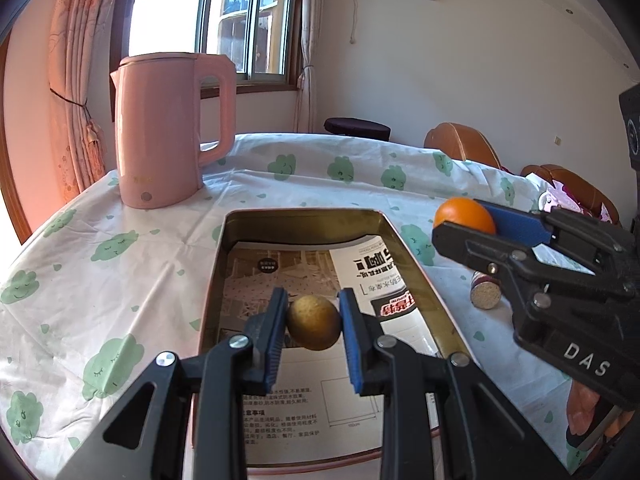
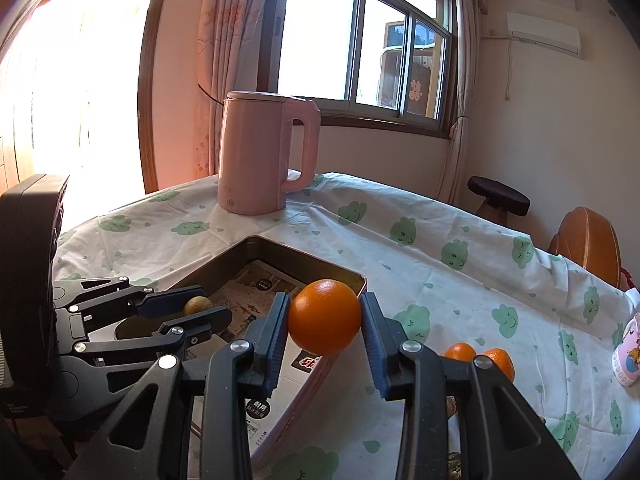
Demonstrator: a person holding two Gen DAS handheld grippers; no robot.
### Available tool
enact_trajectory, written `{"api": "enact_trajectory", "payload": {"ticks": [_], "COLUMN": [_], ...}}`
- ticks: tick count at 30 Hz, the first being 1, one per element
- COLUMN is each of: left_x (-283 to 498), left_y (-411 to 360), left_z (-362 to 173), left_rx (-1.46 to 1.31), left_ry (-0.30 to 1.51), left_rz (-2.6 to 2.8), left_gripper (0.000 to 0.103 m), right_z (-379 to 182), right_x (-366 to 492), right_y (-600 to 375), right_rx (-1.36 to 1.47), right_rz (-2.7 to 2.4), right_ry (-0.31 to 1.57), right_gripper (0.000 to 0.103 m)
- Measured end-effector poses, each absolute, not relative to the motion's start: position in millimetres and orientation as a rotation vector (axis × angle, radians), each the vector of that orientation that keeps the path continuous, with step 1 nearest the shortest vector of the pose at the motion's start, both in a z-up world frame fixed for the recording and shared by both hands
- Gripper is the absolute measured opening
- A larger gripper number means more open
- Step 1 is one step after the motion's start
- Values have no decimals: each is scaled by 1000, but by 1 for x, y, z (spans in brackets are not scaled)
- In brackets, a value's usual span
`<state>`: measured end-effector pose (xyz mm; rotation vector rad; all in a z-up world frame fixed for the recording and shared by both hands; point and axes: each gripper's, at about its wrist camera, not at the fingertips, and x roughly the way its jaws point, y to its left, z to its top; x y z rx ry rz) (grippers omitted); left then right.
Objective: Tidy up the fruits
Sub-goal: 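Open both grippers to drop the yellow fruit and orange into the tin box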
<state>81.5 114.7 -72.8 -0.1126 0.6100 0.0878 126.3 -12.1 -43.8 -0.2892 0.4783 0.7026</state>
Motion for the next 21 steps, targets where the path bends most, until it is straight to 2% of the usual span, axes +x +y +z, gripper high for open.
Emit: {"api": "enact_trajectory", "payload": {"ticks": [21], "left_x": [92], "left_y": [125], "left_z": [-80], "left_rx": [-153], "left_ry": [666], "left_rz": [122], "left_gripper": [28], "right_z": [-69], "right_x": [139], "right_y": [12], "right_rx": [-305], "right_rz": [719], "right_ry": [541], "right_gripper": [38]}}
